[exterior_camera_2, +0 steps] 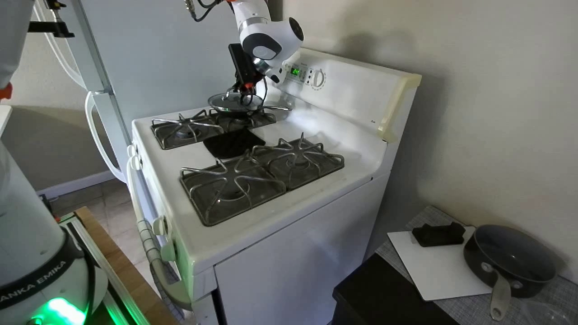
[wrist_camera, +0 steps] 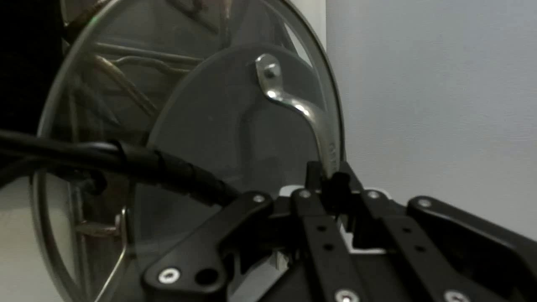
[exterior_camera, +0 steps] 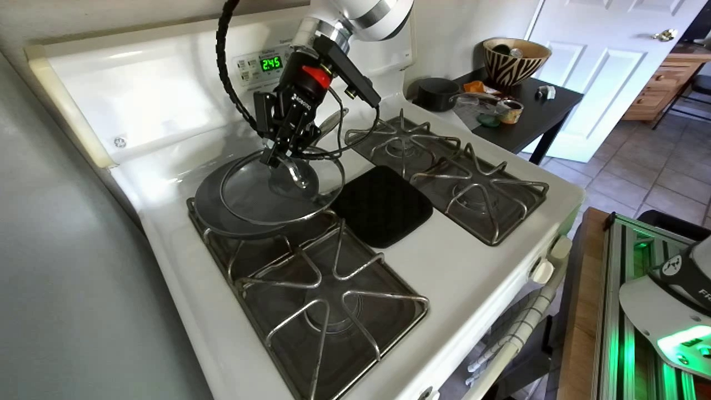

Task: Put the pan's lid on the black mat

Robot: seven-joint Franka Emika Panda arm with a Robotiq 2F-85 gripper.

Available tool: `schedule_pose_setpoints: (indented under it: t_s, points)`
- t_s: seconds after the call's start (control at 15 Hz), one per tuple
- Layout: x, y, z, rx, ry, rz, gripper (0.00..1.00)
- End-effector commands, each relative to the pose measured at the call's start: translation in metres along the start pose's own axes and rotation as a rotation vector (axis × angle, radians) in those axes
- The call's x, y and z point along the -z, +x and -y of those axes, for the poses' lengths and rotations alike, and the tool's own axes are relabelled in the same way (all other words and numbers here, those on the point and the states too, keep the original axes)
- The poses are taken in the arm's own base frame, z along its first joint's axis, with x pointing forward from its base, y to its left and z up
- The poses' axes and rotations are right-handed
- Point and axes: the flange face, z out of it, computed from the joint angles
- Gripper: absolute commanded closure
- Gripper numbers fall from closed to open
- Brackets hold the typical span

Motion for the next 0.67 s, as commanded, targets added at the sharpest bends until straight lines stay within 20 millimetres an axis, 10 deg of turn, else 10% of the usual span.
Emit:
schedule_pose_setpoints:
  t_s: [0.0, 0.6]
  points:
    - [0.011, -0.018, 0.003, 0.028, 0.009, 0.017, 0.99]
    - [0.030, -0.044, 0.000, 0.089, 0.033, 0.007, 0.99]
